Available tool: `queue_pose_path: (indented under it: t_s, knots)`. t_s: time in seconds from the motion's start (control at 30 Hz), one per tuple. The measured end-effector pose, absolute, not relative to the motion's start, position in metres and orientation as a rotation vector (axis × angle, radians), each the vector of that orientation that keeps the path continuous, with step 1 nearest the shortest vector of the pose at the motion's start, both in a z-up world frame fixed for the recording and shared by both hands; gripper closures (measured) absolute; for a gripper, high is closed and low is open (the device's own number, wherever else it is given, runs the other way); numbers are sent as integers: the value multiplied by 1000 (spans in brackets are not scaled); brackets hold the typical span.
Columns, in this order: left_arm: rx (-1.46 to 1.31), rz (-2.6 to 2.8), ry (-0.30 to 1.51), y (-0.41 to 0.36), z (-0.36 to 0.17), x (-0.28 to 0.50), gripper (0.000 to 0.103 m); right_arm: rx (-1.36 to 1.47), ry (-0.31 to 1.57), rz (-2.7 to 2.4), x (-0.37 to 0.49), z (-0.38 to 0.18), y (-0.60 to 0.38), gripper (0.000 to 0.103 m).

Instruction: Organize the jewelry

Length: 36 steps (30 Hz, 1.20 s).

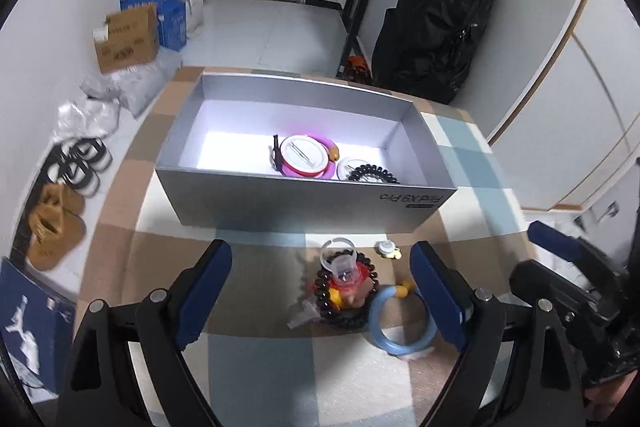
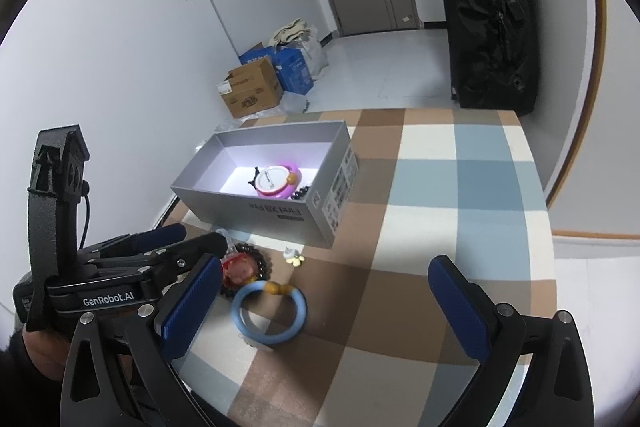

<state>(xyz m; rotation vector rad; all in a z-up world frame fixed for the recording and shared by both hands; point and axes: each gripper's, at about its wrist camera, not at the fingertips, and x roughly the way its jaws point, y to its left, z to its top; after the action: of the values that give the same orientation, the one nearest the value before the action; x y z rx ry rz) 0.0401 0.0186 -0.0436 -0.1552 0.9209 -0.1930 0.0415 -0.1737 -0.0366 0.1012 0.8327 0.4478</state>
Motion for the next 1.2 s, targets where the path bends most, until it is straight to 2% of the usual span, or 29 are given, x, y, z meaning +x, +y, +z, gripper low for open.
queue_pose_path:
  t_s: [0.1,0.23,0.4,0.47,0.8,1.2]
  knots:
    - [-159,-184,940,17,-47,42,19,91,836,446,41,-38,-174,0]
    - [-201,-206,988,18,-56,47,51,99,841,447,41,-38,-175,0]
    - [-269,-239,1008,20,-58,50,70,98,836,457,39,-37,-175,0]
    - [-265,-239,1000,20,-55,49,88,97,837,457,38,-37,-175,0]
    - [-292,-260,972,20,-46,49,89,86,840,466,38,-38,-171,0]
    - [-492,-385,1013,35,-43,51,89,76,859,486,39,-43,-164,0]
